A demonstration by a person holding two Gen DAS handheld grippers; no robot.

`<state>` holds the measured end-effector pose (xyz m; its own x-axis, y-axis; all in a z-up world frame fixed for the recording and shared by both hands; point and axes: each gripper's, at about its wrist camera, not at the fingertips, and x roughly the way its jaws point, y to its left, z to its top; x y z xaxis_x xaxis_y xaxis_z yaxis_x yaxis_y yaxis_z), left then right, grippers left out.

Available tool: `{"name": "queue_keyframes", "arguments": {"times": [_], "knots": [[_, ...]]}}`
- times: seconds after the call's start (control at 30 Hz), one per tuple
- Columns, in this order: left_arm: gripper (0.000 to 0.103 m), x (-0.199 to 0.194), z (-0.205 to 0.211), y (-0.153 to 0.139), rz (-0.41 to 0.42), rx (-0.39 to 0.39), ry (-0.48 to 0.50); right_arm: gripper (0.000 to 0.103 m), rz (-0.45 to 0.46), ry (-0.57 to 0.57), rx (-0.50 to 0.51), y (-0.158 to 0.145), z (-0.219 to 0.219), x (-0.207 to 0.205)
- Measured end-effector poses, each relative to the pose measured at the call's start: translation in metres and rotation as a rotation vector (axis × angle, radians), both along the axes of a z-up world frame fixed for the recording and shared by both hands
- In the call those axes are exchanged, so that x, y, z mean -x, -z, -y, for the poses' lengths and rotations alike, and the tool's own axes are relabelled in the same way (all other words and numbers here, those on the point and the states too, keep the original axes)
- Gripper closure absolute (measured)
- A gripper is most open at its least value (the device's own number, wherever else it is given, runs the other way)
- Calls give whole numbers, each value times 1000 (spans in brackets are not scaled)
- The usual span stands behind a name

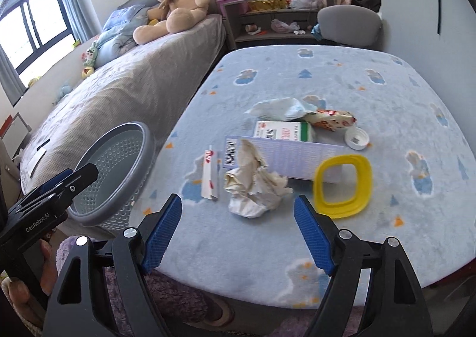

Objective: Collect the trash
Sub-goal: 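Move both tools back over the table toward the yellow lid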

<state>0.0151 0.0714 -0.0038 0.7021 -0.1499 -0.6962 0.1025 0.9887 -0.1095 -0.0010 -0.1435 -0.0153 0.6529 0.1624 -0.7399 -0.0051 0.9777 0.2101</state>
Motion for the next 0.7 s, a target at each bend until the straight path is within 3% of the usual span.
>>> {"name": "queue_keyframes", "arguments": {"times": [0.33, 0.7], "knots": [[24, -5, 64, 14, -27, -14, 122, 27, -20, 147, -7, 14, 65, 21], [24, -7, 103, 21, -34, -28, 168, 27, -20, 212, 4, 22, 103, 27]]}}
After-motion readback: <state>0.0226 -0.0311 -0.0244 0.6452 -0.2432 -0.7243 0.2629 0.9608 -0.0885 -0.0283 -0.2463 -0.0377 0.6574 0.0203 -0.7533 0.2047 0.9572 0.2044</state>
